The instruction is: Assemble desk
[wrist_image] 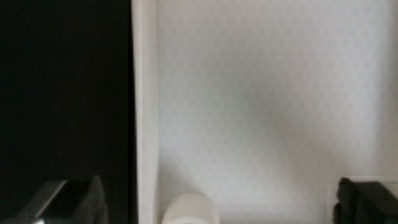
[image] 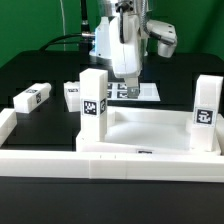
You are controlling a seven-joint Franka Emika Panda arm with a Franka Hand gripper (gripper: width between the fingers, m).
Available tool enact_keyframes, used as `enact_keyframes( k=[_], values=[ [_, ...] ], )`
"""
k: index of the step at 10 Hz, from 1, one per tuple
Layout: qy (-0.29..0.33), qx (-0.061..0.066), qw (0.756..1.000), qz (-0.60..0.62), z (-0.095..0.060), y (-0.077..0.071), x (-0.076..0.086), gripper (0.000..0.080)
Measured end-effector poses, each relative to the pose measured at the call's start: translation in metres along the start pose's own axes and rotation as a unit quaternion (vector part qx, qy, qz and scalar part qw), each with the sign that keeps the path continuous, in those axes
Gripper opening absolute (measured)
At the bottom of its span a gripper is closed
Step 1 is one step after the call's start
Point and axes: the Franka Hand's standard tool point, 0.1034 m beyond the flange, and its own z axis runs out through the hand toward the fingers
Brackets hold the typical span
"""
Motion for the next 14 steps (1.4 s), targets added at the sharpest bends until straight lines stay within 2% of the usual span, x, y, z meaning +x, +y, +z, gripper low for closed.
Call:
enact_keyframes(
  k=[1,5,7,11,13,14],
  values=[
    [0.001,-0.002,1.0,-0.001,0.002,0.002,-0.001,0.0649],
    [0.02,-0.035,0.999,-0.015,0.046,0.026,-0.004,0.0649],
    [0.028,-0.05,0.998,-0.021,0.065,0.032,-0.005,0.0649],
    [0.029,-0.049,0.998,-0.026,0.064,0.029,-0.001,0.0649],
    [0.027,-0.049,0.998,-0.03,0.062,0.027,-0.001,0.0393],
    [0.028,-0.049,0.998,-0.031,0.063,0.027,-0.001,0.0393]
  ],
)
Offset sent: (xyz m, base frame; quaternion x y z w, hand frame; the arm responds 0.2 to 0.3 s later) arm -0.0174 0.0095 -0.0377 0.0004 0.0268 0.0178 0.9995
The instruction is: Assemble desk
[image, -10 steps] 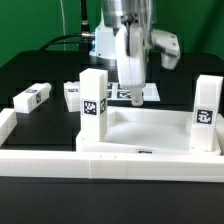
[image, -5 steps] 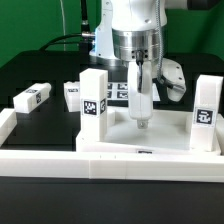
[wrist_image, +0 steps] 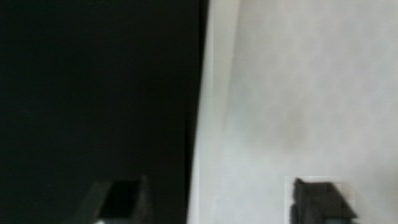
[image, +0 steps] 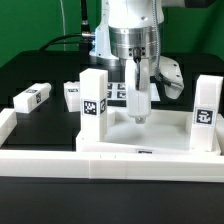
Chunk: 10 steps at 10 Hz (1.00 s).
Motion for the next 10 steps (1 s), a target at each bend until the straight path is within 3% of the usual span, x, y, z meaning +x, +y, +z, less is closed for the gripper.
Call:
enact_keyframes(
  k=[1,2,7,10],
  values=[
    [0.0,0.0,1.0,0.0,0.0,0.0,0.0,0.021],
    [0.0,0.0,1.0,0.0,0.0,0.0,0.0,0.0083],
    [0.0,0.002,1.0,-0.004,-0.002,-0.001,0.0,0.006],
    [-0.001,0.011,0.999,-0.038,-0.015,-0.004,0.01,0.006]
  ],
)
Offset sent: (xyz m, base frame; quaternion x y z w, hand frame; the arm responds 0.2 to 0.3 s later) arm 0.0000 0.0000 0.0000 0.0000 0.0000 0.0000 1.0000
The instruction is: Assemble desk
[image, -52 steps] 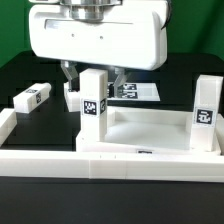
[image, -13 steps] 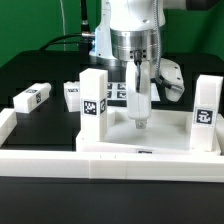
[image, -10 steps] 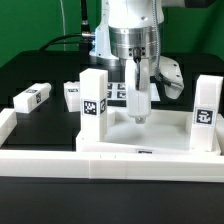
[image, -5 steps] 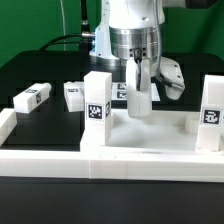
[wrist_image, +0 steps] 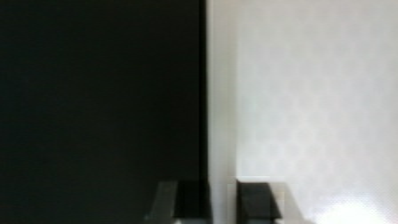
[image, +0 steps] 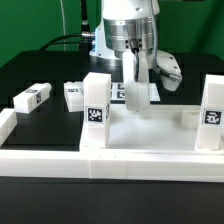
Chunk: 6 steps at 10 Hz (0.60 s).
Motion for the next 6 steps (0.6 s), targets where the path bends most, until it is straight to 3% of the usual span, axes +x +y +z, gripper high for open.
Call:
enact_keyframes(
  k=[6],
  values=[
    [0.001,-0.003,1.0,-0.023,0.0007,0.0022,0.003,0.006]
  ],
)
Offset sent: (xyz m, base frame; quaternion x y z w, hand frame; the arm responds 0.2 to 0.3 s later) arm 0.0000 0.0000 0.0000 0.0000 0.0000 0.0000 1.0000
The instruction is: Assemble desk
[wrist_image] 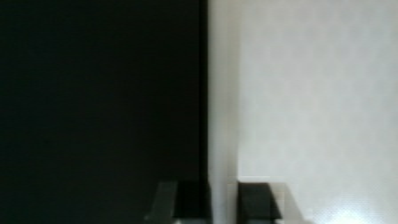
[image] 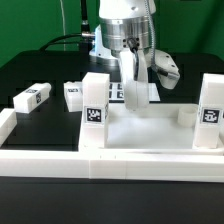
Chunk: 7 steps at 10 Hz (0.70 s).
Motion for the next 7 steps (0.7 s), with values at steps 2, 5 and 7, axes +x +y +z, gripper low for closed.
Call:
enact_keyframes(
  k=[2,5,7],
  values=[
    [0.0,-0.002,0.999,-0.034,0.001,0.002,0.001,0.006],
    [0.006,-0.009,0.992,-0.124,0.006,0.014,0.017,0.0061],
    [0.015,-0.008,0.977,-0.214,0.01,0.02,0.035,0.0061]
  ],
)
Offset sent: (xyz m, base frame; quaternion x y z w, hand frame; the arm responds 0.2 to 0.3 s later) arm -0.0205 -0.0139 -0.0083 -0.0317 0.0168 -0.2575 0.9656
